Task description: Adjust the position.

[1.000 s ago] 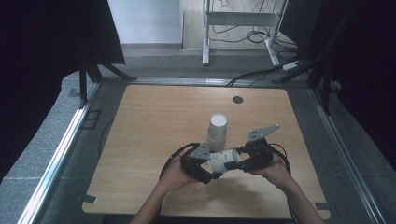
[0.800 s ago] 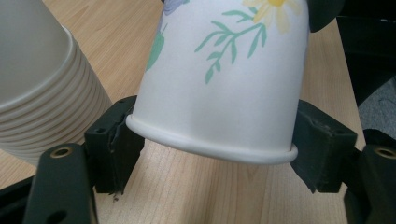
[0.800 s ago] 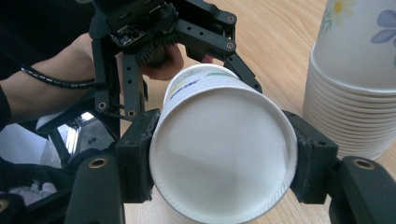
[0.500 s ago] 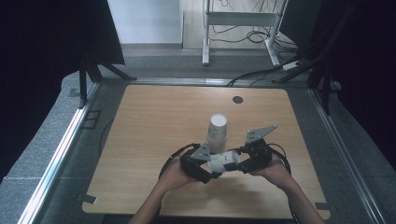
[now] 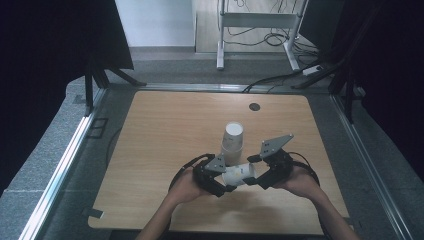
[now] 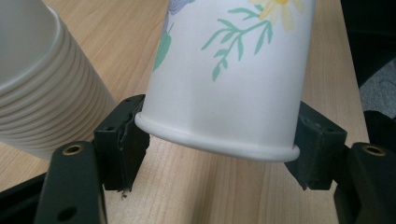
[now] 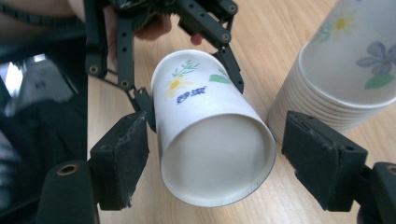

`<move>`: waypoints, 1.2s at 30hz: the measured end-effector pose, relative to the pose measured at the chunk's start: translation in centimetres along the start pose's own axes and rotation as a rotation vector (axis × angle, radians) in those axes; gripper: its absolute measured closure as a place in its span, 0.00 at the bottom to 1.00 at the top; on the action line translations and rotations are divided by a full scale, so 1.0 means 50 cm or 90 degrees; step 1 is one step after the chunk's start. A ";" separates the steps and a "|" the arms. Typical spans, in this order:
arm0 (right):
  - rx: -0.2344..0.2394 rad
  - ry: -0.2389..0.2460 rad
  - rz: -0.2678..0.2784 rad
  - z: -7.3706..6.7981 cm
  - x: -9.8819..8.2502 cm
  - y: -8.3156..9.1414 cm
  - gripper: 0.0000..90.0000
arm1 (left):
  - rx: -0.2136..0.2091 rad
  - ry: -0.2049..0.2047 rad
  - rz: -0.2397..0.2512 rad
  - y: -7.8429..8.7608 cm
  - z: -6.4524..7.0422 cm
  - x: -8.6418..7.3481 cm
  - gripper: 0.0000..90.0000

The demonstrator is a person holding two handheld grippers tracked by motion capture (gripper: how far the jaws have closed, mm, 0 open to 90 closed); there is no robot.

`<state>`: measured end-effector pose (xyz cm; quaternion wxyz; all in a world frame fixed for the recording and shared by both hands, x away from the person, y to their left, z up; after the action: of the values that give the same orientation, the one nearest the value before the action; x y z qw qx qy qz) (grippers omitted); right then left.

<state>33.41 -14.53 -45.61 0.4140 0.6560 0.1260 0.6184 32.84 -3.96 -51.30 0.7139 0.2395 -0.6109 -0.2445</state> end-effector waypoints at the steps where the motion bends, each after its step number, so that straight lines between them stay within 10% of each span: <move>1: -0.003 0.011 -0.004 -0.001 0.001 0.001 0.25 | -0.001 0.000 -0.003 0.000 0.000 0.000 0.32; 9: -0.019 0.132 -0.064 -0.017 0.004 -0.013 0.25 | -0.007 -0.002 -0.021 -0.004 0.002 0.002 0.32; 21: -0.005 0.194 -0.149 -0.033 -0.004 -0.044 0.30 | -0.006 -0.009 -0.048 -0.012 0.004 0.001 0.32; 36: 0.009 0.163 -0.168 -0.034 -0.007 -0.048 0.40 | -0.018 -0.009 -0.034 -0.009 0.008 0.000 0.29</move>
<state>32.63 -12.61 -47.69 0.4677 0.5526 0.2670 0.6361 32.44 -4.32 -51.51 0.7062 0.2436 -0.6058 -0.2738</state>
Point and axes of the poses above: each handheld gripper's, and its own axes: y roughly backward along the jaws, x roughly out of its top, z roughly to its right, the point moved 9 cm from there along -y, roughly forward along the jaws, and after that the axes turned 13 degrees about -x, right-handed, at the moved point
